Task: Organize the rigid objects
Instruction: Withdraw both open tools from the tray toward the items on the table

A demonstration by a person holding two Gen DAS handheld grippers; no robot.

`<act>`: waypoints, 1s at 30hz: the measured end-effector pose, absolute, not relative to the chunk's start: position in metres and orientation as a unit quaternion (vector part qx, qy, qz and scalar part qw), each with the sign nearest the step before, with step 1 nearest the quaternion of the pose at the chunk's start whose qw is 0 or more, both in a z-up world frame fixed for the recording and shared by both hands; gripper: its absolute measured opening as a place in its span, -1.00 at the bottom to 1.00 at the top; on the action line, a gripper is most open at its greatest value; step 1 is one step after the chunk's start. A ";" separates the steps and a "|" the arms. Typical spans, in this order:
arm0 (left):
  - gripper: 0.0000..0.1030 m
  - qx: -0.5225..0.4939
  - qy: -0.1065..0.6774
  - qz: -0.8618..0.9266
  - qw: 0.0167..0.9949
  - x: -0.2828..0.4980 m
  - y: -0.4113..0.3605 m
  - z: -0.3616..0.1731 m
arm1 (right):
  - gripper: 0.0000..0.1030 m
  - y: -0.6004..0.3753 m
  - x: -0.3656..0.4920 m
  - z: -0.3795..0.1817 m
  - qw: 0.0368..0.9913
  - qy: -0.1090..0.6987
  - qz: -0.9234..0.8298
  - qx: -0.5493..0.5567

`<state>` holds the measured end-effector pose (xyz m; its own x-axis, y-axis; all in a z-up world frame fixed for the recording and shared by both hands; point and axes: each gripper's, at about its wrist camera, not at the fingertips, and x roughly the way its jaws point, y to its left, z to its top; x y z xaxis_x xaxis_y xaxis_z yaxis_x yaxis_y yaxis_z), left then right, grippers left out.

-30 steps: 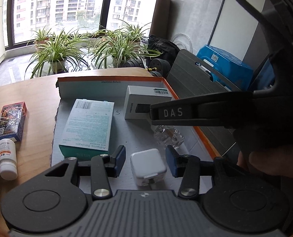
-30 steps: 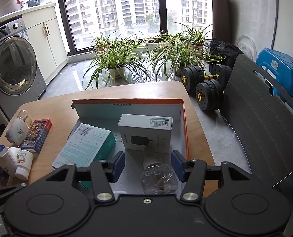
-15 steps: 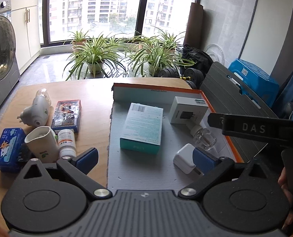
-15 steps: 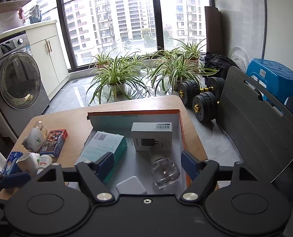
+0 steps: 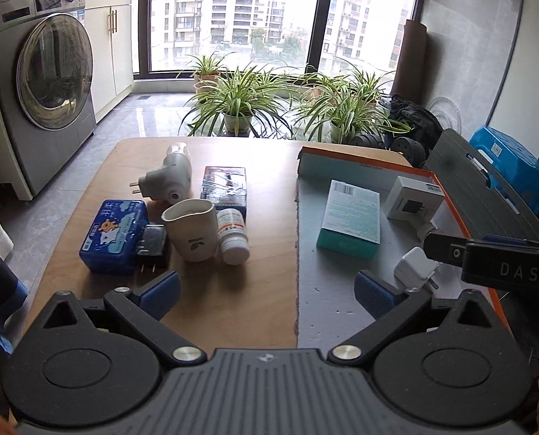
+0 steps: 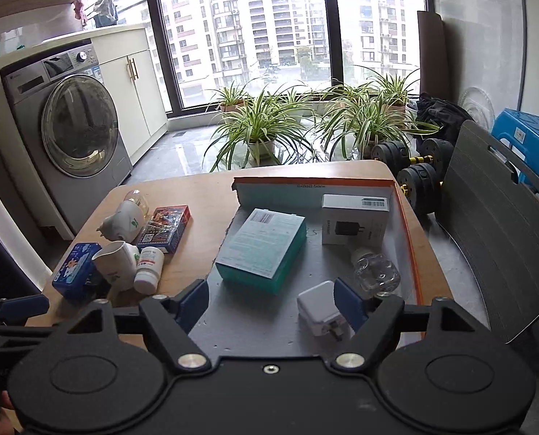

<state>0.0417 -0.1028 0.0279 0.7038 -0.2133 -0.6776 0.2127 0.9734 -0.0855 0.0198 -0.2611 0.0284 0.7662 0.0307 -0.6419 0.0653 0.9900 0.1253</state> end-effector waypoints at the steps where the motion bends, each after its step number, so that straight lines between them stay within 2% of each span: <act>1: 1.00 -0.002 0.367 -0.111 0.924 0.040 -0.098 0.028 | 0.74 -0.257 0.019 0.028 0.937 0.343 -0.005 0.069; 30: 1.00 -0.022 0.371 -0.056 0.927 0.037 -0.036 0.029 | 0.74 -0.196 0.026 0.025 0.934 0.353 0.048 0.035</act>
